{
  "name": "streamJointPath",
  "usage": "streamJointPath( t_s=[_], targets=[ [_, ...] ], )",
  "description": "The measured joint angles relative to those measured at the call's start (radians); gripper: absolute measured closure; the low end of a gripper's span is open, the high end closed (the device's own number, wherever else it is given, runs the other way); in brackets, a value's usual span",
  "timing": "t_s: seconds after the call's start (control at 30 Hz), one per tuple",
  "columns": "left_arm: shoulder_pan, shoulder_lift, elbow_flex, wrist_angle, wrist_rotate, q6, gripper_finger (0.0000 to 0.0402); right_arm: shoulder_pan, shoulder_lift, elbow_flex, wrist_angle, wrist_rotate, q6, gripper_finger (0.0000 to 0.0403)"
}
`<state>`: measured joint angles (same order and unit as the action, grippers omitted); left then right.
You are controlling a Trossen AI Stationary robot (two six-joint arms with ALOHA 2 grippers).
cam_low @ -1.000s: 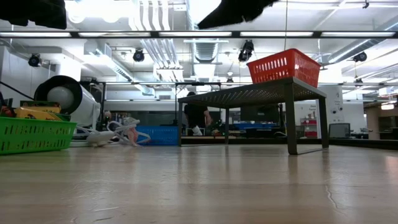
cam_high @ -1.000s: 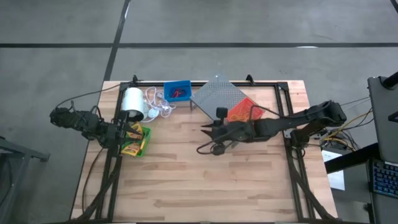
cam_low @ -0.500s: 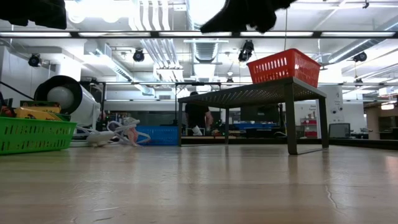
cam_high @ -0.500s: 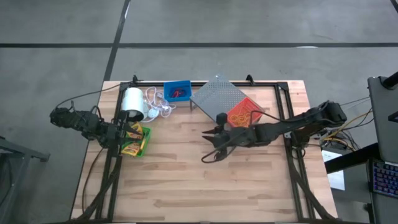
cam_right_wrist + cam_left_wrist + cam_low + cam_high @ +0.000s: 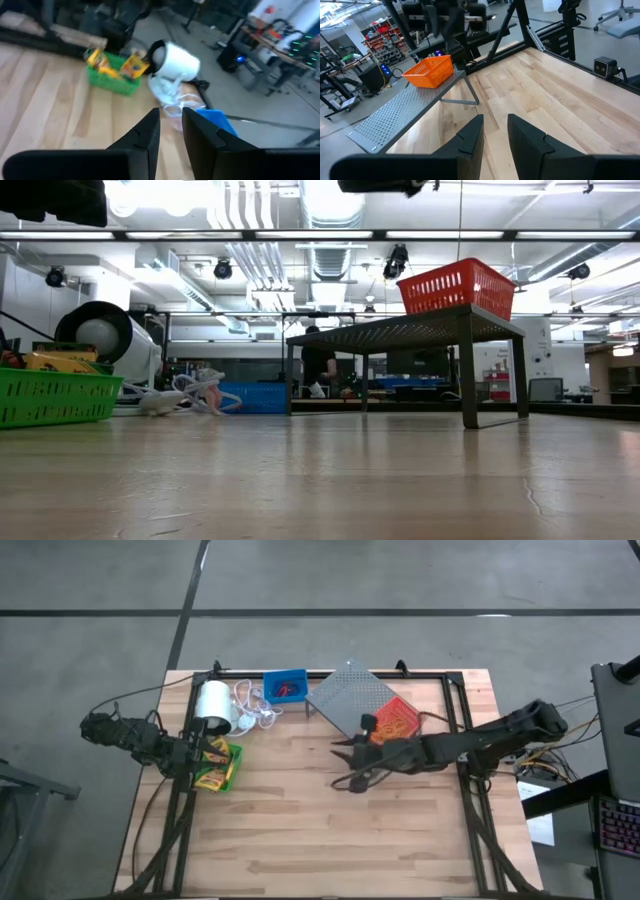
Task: Pick & Place Office Desk Supplies
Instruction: Put the green bin on the shelf
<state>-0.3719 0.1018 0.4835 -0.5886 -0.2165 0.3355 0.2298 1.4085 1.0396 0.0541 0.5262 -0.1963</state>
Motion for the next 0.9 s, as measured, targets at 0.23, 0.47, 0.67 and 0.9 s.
streamJointPath(
  t_s=[0.23,0.47,0.67,0.9],
  targets=[
    [0.000,0.000,0.000,-0.003,0.000,0.000,0.0311,0.016,-0.139,-0.175,0.175,0.018,-0.003,0.0317],
    [0.000,0.000,0.000,-0.011,0.000,0.000,0.0311,0.026,-0.237,-0.300,0.321,0.018,-0.013,0.0322],
    [0.000,0.000,0.000,-0.012,0.000,0.000,0.0311,0.028,-0.251,-0.321,0.317,0.012,0.051,0.0332],
    [0.000,0.000,0.000,-0.015,0.000,0.000,0.0311,0.028,-0.248,-0.324,0.313,0.015,0.000,0.0334]
  ],
)
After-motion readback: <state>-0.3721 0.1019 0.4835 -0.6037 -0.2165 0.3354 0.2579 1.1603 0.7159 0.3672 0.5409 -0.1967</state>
